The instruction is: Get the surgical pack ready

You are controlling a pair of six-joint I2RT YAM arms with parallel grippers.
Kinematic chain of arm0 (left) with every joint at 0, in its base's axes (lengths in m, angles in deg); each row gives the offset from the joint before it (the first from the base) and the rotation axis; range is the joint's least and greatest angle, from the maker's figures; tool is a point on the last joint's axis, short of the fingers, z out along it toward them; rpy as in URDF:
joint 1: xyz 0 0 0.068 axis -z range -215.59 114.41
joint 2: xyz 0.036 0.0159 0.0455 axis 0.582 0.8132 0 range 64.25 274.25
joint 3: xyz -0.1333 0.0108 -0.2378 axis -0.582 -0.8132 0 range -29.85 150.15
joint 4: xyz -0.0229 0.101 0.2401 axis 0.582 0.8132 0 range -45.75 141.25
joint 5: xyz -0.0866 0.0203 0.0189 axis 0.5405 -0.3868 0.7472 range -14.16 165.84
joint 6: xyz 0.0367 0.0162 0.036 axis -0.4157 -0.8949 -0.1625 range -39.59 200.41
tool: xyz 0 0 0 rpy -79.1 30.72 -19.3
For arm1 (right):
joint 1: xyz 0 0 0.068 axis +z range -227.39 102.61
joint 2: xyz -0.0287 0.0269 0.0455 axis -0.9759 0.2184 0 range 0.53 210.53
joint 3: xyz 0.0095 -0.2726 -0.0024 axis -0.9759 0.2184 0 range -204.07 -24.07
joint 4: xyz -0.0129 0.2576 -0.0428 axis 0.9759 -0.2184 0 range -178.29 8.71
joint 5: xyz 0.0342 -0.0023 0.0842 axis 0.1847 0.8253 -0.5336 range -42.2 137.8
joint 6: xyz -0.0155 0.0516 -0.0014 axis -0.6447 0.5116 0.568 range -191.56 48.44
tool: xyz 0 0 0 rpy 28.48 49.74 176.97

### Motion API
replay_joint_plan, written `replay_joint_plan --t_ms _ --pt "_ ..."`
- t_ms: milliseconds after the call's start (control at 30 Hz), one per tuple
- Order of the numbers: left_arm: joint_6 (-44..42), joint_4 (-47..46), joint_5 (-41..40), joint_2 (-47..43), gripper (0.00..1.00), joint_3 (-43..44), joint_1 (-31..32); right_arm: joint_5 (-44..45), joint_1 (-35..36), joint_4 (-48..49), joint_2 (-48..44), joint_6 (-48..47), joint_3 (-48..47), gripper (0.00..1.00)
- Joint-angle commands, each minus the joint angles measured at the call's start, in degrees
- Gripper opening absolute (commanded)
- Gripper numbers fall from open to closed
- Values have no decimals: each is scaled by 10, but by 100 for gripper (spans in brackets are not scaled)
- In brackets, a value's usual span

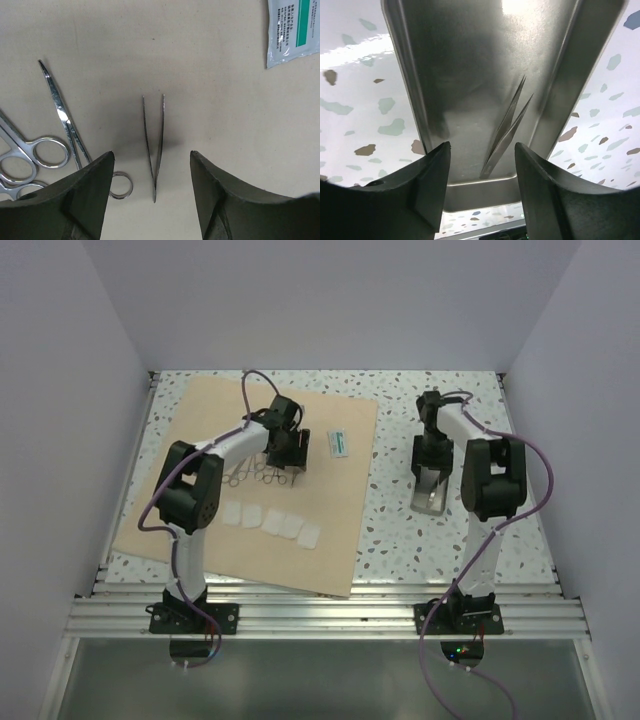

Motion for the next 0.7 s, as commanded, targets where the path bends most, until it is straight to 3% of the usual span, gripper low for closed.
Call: replay_joint_plan --t_ms 0,100,400,467,667 --pt "-19 5 -31 -1 66 8 3 -11 0 -21 -45 -10 -35 59" --pt "-23 14 -30 14 63 15 4 -21 -1 -32 -73 -11 -43 60" --pt "-20 5 -26 19 36 9 10 -82 12 -40 -140 1 -19 61" --pt "-18 6 -22 16 29 9 10 -99 30 -40 -151 3 -15 61" --pt "-10 -2 -12 10 20 -2 12 -113 83 -39 -173 18 -15 61"
